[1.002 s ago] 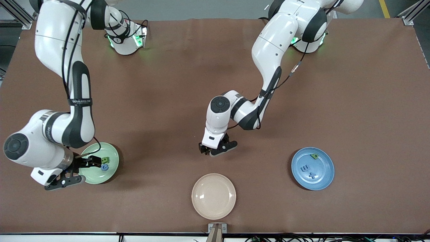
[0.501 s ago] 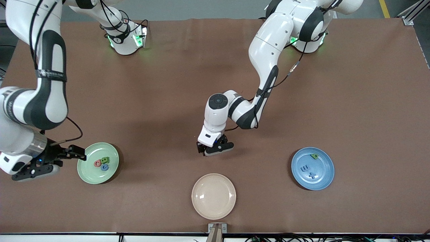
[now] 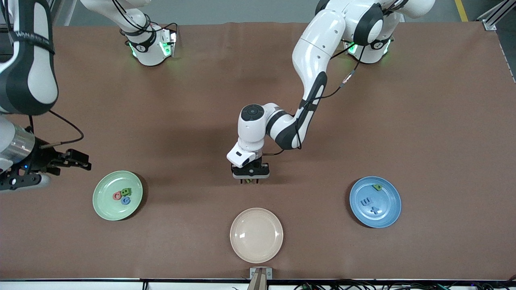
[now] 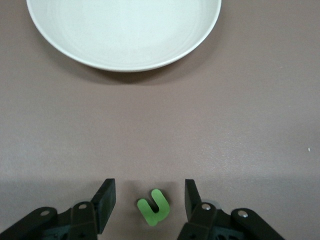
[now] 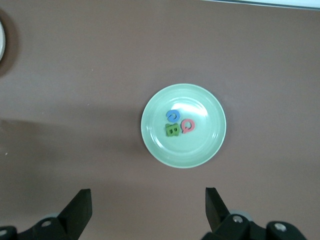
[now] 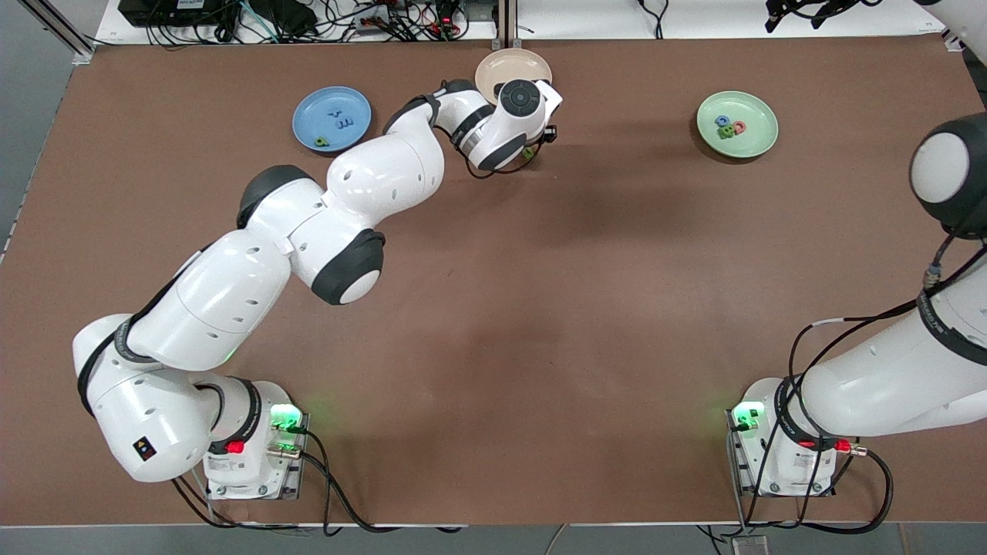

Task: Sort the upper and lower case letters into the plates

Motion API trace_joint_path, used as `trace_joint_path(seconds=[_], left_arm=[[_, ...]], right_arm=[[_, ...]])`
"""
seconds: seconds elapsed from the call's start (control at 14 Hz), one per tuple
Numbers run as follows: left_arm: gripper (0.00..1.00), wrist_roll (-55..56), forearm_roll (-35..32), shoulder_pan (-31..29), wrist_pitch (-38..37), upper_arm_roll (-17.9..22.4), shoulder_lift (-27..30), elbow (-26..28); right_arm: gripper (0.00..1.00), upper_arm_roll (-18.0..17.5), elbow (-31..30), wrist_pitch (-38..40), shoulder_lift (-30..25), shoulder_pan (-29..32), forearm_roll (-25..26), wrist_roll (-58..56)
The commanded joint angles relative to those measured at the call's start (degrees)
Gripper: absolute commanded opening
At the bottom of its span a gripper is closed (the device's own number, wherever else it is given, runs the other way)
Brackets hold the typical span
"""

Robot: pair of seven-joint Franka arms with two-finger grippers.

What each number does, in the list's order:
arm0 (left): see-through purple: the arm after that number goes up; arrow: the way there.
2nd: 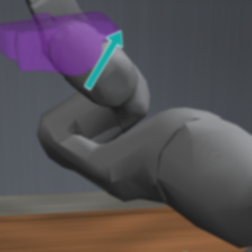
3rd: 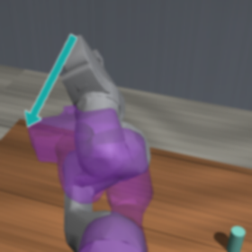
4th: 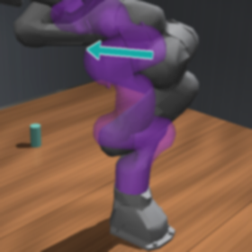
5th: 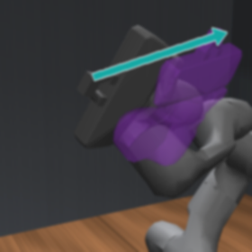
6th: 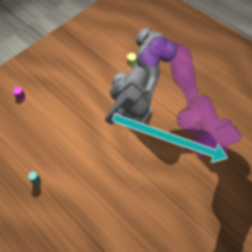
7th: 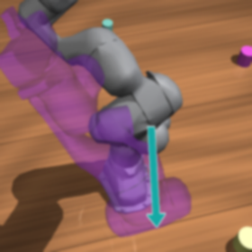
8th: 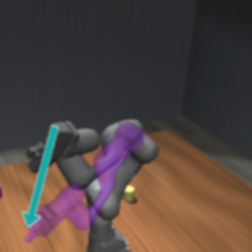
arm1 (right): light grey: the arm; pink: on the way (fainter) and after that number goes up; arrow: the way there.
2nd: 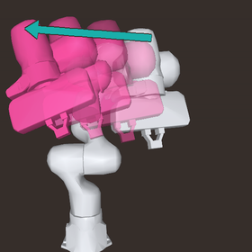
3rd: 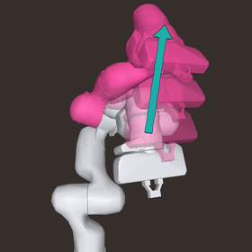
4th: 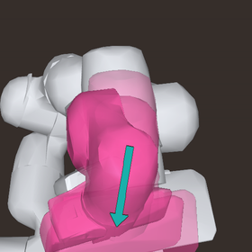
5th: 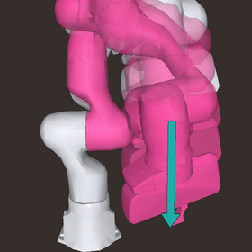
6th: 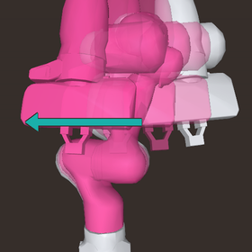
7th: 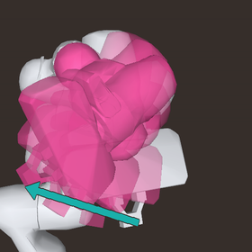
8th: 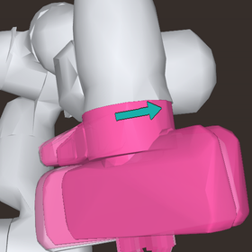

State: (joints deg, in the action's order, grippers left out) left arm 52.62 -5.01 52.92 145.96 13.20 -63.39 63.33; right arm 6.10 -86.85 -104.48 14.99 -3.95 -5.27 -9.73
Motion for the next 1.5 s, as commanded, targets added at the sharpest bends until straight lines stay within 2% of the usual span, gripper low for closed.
trace_joint_path(seconds=[0.0,0.29,0.57,0.93,1.43], left_arm=[[0.63,-1.9,-2.9,1.6,1.1,1.3,-0.9,-0.9],[0.60,-2.6,-6.6,1.7,3.1,1.1,-1.0,-0.5],[0.56,-4.2,-8.5,1.6,3.3,1.0,-1.8,-0.1],[0.52,-1.7,-7.7,1.7,3.2,0.7,-1.7,0.0],[0.44,2.2,-7.7,1.8,2.8,-0.2,-1.2,0.5]], right_arm=[[1.00,-5.8,-10.6,-0.3,-11.1,4.7,2.6,3.7],[1.00,-6.0,-11.2,5.7,-17.4,4.7,4.5,6.9],[1.00,-5.8,-11.2,7.9,-20.8,5.1,4.7,6.8],[1.00,-5.7,-9.7,8.6,-20.5,5.1,4.7,6.4],[1.00,-5.5,-3.9,11.1,-19.6,6.0,5.4,6.1]])
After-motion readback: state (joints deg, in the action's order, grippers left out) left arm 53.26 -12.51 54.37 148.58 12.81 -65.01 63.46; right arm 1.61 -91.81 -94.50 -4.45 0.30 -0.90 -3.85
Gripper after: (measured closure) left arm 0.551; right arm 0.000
